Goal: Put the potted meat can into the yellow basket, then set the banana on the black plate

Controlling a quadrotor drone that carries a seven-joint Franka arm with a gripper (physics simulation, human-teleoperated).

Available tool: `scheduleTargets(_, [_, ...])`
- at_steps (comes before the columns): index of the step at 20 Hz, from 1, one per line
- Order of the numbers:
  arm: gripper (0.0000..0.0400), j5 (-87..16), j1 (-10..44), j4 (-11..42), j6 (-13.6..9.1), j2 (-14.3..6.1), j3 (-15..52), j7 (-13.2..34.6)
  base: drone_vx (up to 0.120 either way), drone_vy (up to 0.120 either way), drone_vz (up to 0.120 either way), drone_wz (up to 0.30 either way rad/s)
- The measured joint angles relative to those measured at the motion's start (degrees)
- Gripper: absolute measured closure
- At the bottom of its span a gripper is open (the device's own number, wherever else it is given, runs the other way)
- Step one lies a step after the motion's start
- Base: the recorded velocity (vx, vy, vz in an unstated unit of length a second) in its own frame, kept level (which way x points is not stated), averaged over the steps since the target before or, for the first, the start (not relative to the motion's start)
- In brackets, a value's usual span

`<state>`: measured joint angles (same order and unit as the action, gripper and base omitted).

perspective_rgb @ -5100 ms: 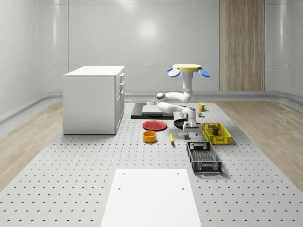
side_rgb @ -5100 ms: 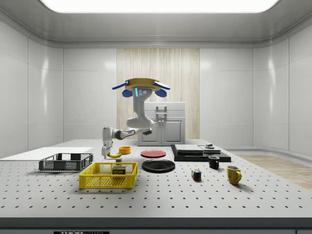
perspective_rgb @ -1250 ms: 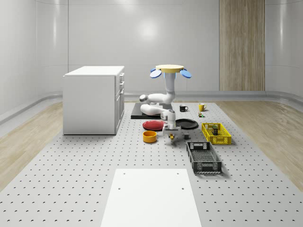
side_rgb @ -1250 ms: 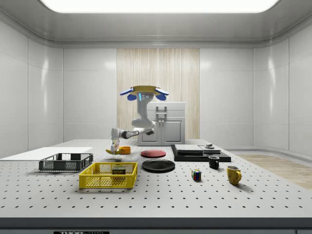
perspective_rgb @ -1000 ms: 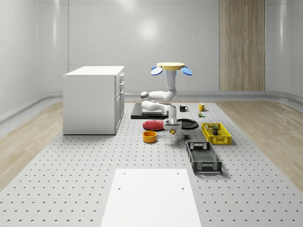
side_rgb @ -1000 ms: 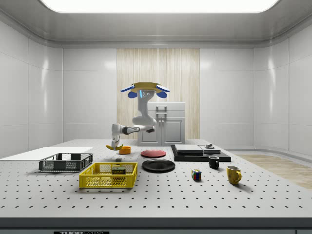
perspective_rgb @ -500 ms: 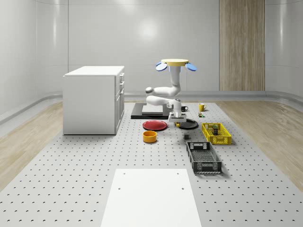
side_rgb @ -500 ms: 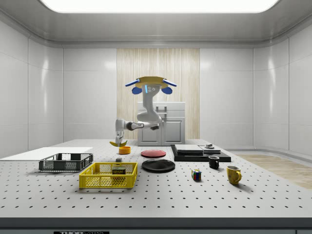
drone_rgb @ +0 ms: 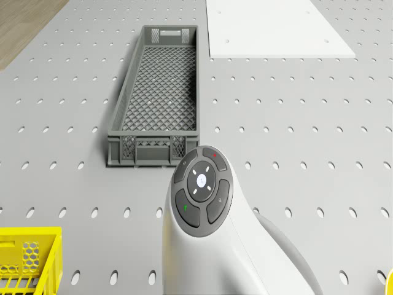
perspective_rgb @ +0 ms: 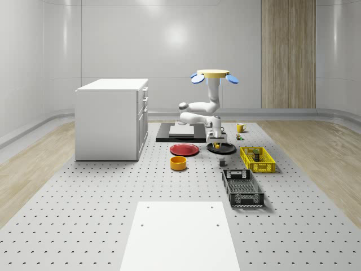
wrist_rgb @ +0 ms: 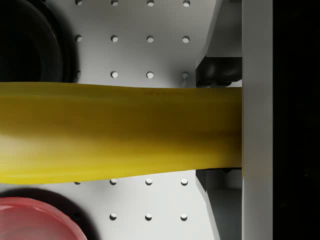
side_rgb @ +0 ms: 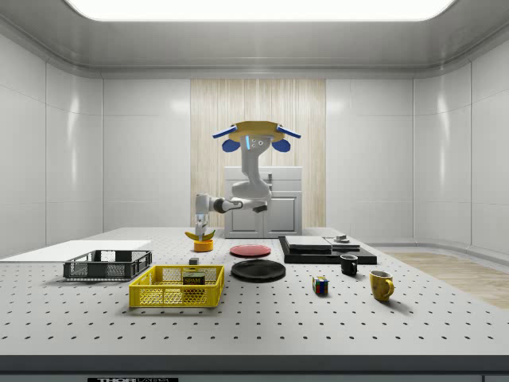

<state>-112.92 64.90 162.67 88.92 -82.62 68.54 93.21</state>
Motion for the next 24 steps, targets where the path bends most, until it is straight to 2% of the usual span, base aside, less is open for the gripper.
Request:
scheduleTargets(14, [0.0199,0.1,0.0,0.0,0.1,-0.1,0.0,0.0,-0.12,0.12,0.0,0.0])
scheduleTargets(18, [0.0199,0.1,0.0,0.0,0.1,-0.1,0.0,0.0,-0.12,0.01,0.0,0.0])
scheduleTargets(24, [0.0199,0.1,0.0,0.0,0.1,-0.1,0.0,0.0,-0.12,0.0,-0.113,0.0])
